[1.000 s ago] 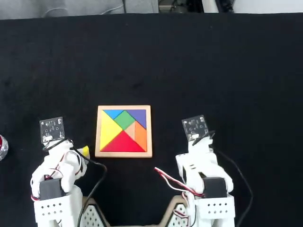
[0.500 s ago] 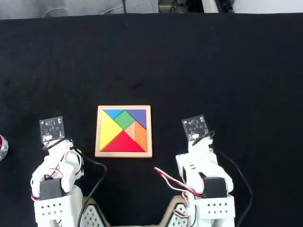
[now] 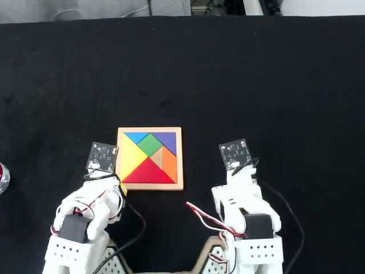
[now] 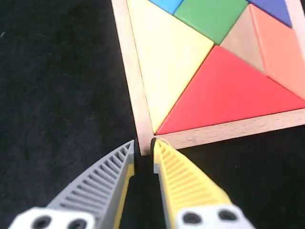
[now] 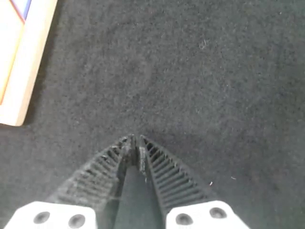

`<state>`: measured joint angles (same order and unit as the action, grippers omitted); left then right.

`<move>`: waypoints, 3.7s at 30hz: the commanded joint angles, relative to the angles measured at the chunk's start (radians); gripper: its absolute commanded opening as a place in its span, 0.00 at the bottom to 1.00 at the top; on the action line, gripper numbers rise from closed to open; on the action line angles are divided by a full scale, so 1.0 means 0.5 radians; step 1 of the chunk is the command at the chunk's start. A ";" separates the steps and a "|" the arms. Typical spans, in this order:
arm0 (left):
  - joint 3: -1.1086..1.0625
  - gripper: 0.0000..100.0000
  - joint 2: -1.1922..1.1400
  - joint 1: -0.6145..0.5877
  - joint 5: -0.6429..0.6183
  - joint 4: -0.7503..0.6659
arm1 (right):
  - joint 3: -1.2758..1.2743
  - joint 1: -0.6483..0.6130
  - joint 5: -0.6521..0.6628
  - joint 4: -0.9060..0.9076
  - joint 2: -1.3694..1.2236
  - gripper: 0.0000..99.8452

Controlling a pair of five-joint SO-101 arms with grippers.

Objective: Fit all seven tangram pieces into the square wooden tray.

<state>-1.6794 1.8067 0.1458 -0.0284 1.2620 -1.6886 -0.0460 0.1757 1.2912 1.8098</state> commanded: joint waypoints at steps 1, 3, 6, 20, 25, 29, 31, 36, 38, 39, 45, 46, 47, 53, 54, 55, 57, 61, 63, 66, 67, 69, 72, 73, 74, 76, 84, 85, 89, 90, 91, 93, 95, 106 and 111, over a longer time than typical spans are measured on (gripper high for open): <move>-0.041 0.08 0.006 0.023 -0.015 0.000 | 0.008 -0.009 0.021 0.018 0.152 0.01; -0.041 0.08 0.015 0.005 -0.015 -0.003 | 0.008 -0.009 0.021 0.018 0.152 0.01; -0.041 0.08 0.015 -0.048 -0.015 -0.003 | 0.008 -0.009 0.021 0.018 0.152 0.01; -0.041 0.29 0.012 -0.413 0.341 -0.175 | 0.008 -0.009 0.021 0.018 0.152 0.01; -0.041 0.26 0.009 -0.413 0.494 -0.172 | 0.008 -0.009 0.021 0.018 0.152 0.01; -0.041 0.25 0.012 -0.422 0.479 -0.172 | 0.008 -0.009 0.021 0.018 0.152 0.01; -0.041 0.25 0.000 -0.419 0.479 -0.169 | 0.008 -0.009 0.021 0.018 0.152 0.01; -0.041 0.25 0.015 -0.404 0.479 0.012 | 0.008 -0.009 0.025 0.018 0.152 0.01; -0.041 0.25 0.012 -0.407 0.479 0.012 | 0.008 -0.009 0.025 0.018 0.152 0.01; -0.041 0.25 0.012 -0.413 0.479 0.000 | 0.008 -0.009 0.025 0.018 0.152 0.01; -0.011 0.25 0.015 -0.557 0.466 -0.196 | 0.008 -0.009 0.025 0.018 0.152 0.01; 0.029 0.25 0.015 -0.631 0.466 -0.242 | 0.008 -0.009 0.025 0.018 0.152 0.01; 0.078 0.25 0.015 -0.704 0.466 -0.292 | 0.008 -0.009 0.025 0.018 0.152 0.01; 0.330 0.19 -0.003 -0.904 0.463 -0.417 | 0.008 -0.009 0.025 0.018 0.152 0.01; 0.333 0.15 -0.003 -0.873 0.476 -0.387 | 0.008 -0.009 0.025 0.018 0.152 0.01; 0.330 0.09 -0.003 -0.833 0.479 -0.365 | 0.008 -0.009 0.025 0.018 0.152 0.01; 0.324 0.02 -0.006 -0.769 0.479 -0.344 | 0.008 -0.009 0.025 0.018 0.152 0.01; 0.364 0.09 -0.006 -0.729 0.466 -0.276 | 0.008 -0.009 0.025 0.018 0.152 0.01; 0.400 0.09 -0.006 -0.729 0.473 -0.233 | 0.008 -0.009 0.025 0.018 0.152 0.01; 0.499 0.09 -0.068 -0.726 0.476 -0.157 | 0.008 -0.009 0.025 0.018 0.152 0.01; 0.542 0.09 -0.126 -0.726 0.476 -0.153 | 0.008 -0.009 0.025 0.018 0.152 0.01; 0.646 0.09 -0.307 -0.726 0.479 -0.160 | 0.008 -0.009 0.025 0.018 0.152 0.01; 0.839 0.09 -0.703 -0.707 0.479 -0.199 | 0.008 -0.009 0.025 0.018 0.152 0.01; 0.885 0.09 -0.853 -0.677 0.479 -0.233 | 0.008 -0.009 0.025 0.018 0.152 0.01; 0.916 0.09 -1.013 -0.649 0.479 -0.276 | 0.008 -0.009 0.025 0.018 0.152 0.01; 0.934 0.09 -1.320 -0.585 0.476 -0.384 | 0.008 -0.009 0.025 0.018 0.152 0.01; 0.959 0.09 -2.240 -0.443 0.230 -0.770 | 0.008 -0.009 0.025 0.018 0.152 0.01; 0.962 0.09 -2.320 -0.446 0.169 -0.819 | 0.008 -0.009 0.025 0.018 0.152 0.01; 1.073 0.09 -2.559 -0.431 0.114 -0.853 | 0.008 -0.009 0.025 0.018 0.152 0.01; 1.097 0.09 -2.587 -0.431 0.107 -0.853 | 0.008 -0.009 0.025 0.018 0.152 0.01; 1.119 0.09 -2.605 -0.431 0.104 -0.856 | 0.008 -0.009 0.025 0.018 0.152 0.01; 1.134 0.09 -2.611 -0.407 0.101 -0.865 | 0.008 -0.009 0.025 0.018 0.152 0.01; 1.137 0.09 -2.611 -0.333 0.101 -0.865 | 0.008 -0.009 0.025 0.018 0.152 0.01; 1.155 0.09 -2.611 0.014 -0.092 -0.872 | 0.008 -0.009 0.025 0.018 0.152 0.01; 1.183 0.09 -2.611 -0.011 -0.098 -0.872 | 0.008 -0.006 0.025 0.018 0.152 0.01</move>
<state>-1.1439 0.5010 0.1289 -0.0667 0.8431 -1.6886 -0.0460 0.1757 1.2912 1.8098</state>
